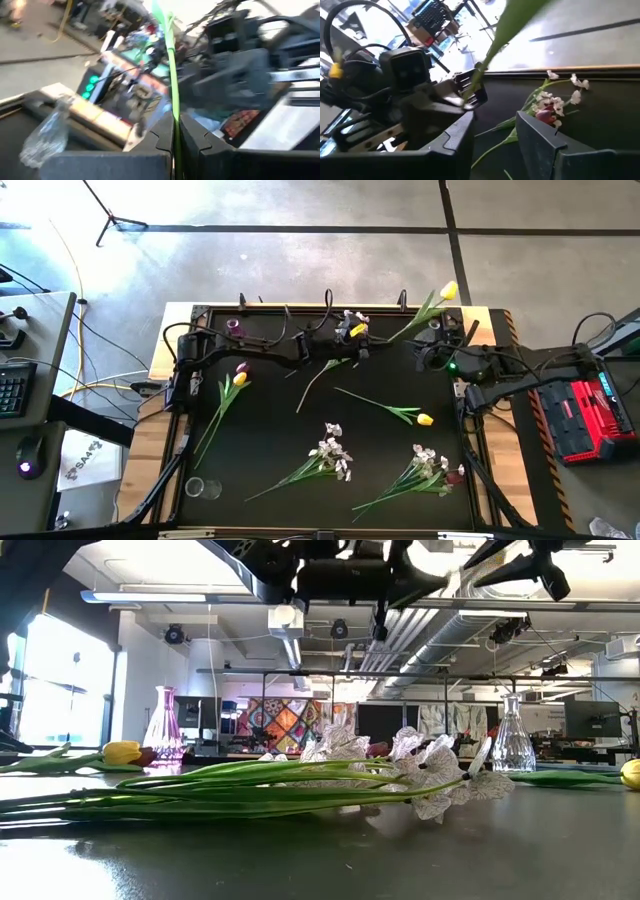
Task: Sort flowers into vase by color
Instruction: Put the top yellow tulip into the top transparent flower vase
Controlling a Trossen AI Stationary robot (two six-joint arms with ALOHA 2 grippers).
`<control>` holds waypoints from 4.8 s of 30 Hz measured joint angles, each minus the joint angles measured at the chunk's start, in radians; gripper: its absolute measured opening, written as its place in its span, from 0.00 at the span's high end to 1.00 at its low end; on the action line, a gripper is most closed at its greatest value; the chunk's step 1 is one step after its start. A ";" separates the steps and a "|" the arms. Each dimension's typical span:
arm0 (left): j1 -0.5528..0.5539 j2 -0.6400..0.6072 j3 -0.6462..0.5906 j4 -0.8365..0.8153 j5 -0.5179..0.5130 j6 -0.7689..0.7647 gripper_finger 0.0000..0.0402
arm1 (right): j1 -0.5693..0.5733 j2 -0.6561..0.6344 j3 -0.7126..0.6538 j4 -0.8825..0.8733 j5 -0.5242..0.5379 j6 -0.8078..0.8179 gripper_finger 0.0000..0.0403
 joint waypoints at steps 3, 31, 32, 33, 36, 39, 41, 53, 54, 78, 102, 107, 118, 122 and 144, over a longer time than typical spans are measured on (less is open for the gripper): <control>-0.011 -0.001 0.001 0.028 0.010 0.044 1.00 | 0.000 0.001 0.000 0.065 -0.036 -0.071 0.67; -0.048 -0.001 0.001 -0.024 0.069 0.093 1.00 | -0.032 -0.005 0.000 0.177 -0.091 -0.213 0.87; -0.048 -0.001 0.001 -0.040 0.069 0.093 1.00 | -0.032 -0.005 0.000 0.170 -0.095 -0.214 0.91; -0.048 -0.001 0.001 -0.057 0.069 0.093 1.00 | -0.032 -0.005 0.000 0.161 -0.101 -0.218 0.95; -0.048 -0.001 0.002 -0.114 0.069 0.094 0.99 | -0.032 -0.004 0.000 0.125 -0.127 -0.214 0.98; -0.048 -0.001 0.002 -0.176 0.069 0.093 0.96 | -0.032 -0.003 0.000 0.070 -0.135 -0.202 0.99; -0.048 -0.001 0.002 -0.225 0.067 0.093 0.93 | -0.032 0.000 0.000 0.031 -0.133 -0.180 0.99; -0.034 -0.012 0.000 -0.479 0.114 0.049 0.70 | -0.115 0.009 0.000 -0.228 -0.132 -0.078 1.00; -0.029 -0.015 0.000 -0.478 0.126 0.046 0.69 | -0.129 0.011 0.000 -0.246 -0.138 -0.074 1.00; 0.071 -0.237 -0.057 -0.924 0.002 0.292 0.75 | -0.491 0.284 0.325 -0.582 -0.096 -0.295 1.00; 0.047 -0.235 -0.112 -0.921 0.009 0.322 0.75 | -0.746 0.322 0.401 -0.471 0.086 -0.406 1.00; 0.047 -0.235 -0.129 -0.918 0.009 0.322 0.75 | -0.752 0.323 0.367 -0.449 0.024 -0.387 1.00; 0.047 -0.235 -0.130 -0.914 0.008 0.322 0.75 | -0.744 0.314 0.427 -0.450 0.095 -0.439 1.00; 0.047 -0.235 -0.130 -0.914 0.008 0.325 0.75 | -0.744 0.314 0.459 -0.456 0.093 -0.450 1.00; 0.001 -0.084 -0.129 -0.795 0.045 0.393 0.75 | -0.743 0.317 0.335 -0.465 -0.023 -0.335 1.00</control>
